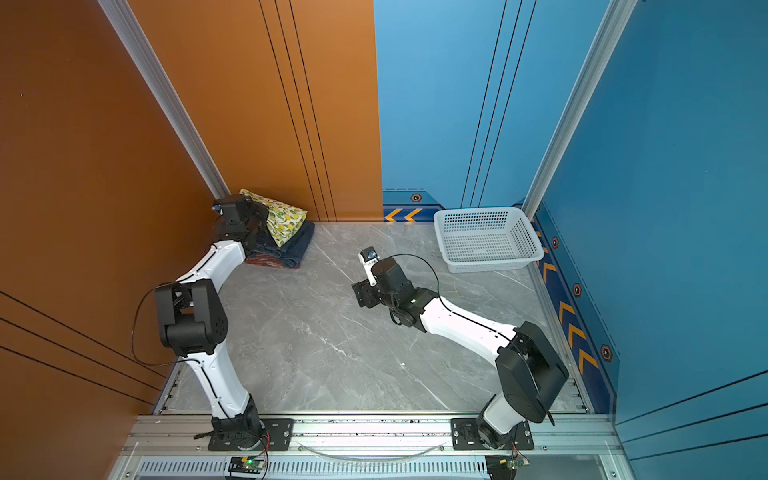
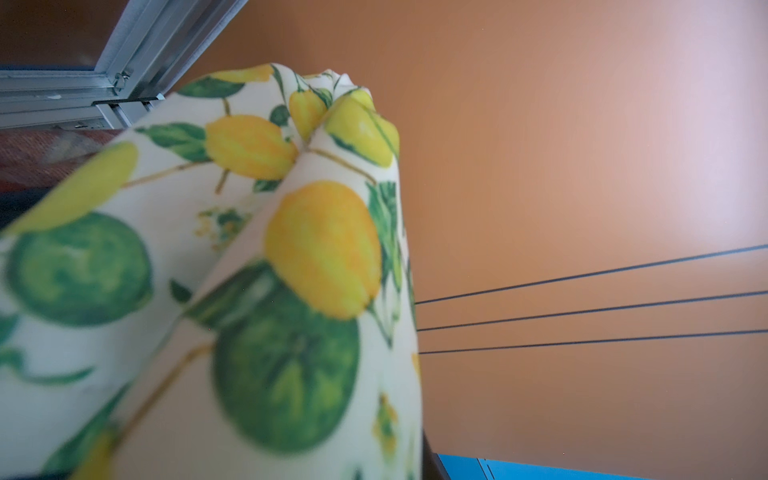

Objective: Fold and stack the skirts
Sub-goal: 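Lower the lemon-print skirt onto the denim skirt and open the left gripper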

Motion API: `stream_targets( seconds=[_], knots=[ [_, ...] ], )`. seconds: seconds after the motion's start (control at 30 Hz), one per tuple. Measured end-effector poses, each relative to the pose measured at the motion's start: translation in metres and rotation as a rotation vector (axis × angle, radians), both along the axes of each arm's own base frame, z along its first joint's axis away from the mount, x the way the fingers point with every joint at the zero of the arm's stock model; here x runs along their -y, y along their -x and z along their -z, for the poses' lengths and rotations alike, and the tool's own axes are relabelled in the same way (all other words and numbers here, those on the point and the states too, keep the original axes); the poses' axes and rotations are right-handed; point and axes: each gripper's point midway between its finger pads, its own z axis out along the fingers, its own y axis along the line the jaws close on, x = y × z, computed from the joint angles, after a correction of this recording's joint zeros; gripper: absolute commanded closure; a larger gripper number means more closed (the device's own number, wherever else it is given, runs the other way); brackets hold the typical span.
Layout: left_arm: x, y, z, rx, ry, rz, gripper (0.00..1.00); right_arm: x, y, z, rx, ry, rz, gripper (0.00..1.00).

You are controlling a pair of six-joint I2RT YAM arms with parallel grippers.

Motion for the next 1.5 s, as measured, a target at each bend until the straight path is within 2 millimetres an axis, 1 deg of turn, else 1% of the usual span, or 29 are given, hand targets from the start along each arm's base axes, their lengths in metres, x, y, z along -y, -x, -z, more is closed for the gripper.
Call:
stream_targets(
  seconds=[0.13,0.27,0.3,0.37,0.4,0.43,0.47,0.53,0.6,0.67,0.8,0.87,1.0,1.07,1.1,1.13,1.2,1.27,1.4,1.47,1.5],
  knots=[
    [-0.006,-0.004,0.021,-0.036,-0.005,-0.031,1.00,-0.005,-0.002,0.003,-0.003,-0.007,-0.013,0.18],
    [-0.014,-0.006,0.045,-0.084,-0.040,-0.051,1.00,-0.005,-0.004,0.000,0.001,-0.021,-0.017,0.16],
    [-0.017,-0.006,0.052,-0.104,-0.050,-0.053,0.97,-0.004,-0.005,0.000,0.002,-0.021,-0.015,0.16],
    [-0.023,-0.005,0.069,-0.154,-0.069,-0.057,0.81,-0.003,-0.005,-0.002,0.005,-0.024,-0.013,0.15],
    [-0.027,-0.005,0.078,-0.184,-0.084,-0.059,0.68,-0.002,-0.004,-0.004,0.009,-0.029,-0.013,0.15],
    [-0.032,-0.003,0.085,-0.213,-0.096,-0.061,0.60,0.000,-0.003,-0.006,0.013,-0.032,-0.011,0.15],
    [-0.036,-0.002,0.091,-0.239,-0.102,-0.068,0.55,0.002,-0.002,-0.007,0.014,-0.034,-0.010,0.14],
    [-0.045,0.006,0.100,-0.298,-0.121,-0.077,0.41,0.007,0.002,-0.010,0.021,-0.044,-0.006,0.14],
    [-0.052,0.013,0.105,-0.349,-0.132,-0.076,0.29,0.013,0.004,-0.014,0.026,-0.054,0.001,0.14],
    [-0.057,0.020,0.109,-0.400,-0.141,-0.076,0.21,0.018,0.006,-0.018,0.030,-0.064,0.009,0.14],
    [-0.066,0.034,0.119,-0.489,-0.151,-0.070,0.15,0.027,0.010,-0.025,0.034,-0.094,0.029,0.13],
    [-0.069,0.043,0.127,-0.536,-0.147,-0.068,0.15,0.031,0.013,-0.029,0.038,-0.106,0.034,0.13],
    [-0.076,0.057,0.141,-0.611,-0.136,-0.056,0.15,0.040,0.020,-0.047,0.064,-0.139,0.044,0.12],
    [-0.077,0.059,0.146,-0.632,-0.131,-0.044,0.15,0.045,0.025,-0.058,0.083,-0.158,0.046,0.12],
    [-0.077,0.058,0.149,-0.640,-0.130,-0.033,0.10,0.048,0.027,-0.063,0.092,-0.167,0.049,0.12],
    [-0.077,0.058,0.151,-0.648,-0.129,-0.022,0.08,0.051,0.029,-0.067,0.101,-0.175,0.054,0.11],
    [-0.077,0.058,0.155,-0.661,-0.130,-0.004,0.00,0.057,0.031,-0.072,0.112,-0.180,0.065,0.11],
    [-0.077,0.060,0.156,-0.671,-0.137,0.011,0.02,0.064,0.032,-0.075,0.119,-0.181,0.080,0.10],
    [-0.072,0.059,0.149,-0.641,-0.177,0.061,0.02,0.080,0.036,-0.075,0.123,-0.174,0.114,0.04],
    [-0.066,0.063,0.141,-0.608,-0.192,0.091,0.02,0.093,0.035,-0.076,0.128,-0.171,0.144,0.03],
    [-0.064,0.066,0.136,-0.593,-0.205,0.104,0.02,0.103,0.033,-0.078,0.135,-0.171,0.169,0.01]
  ],
)
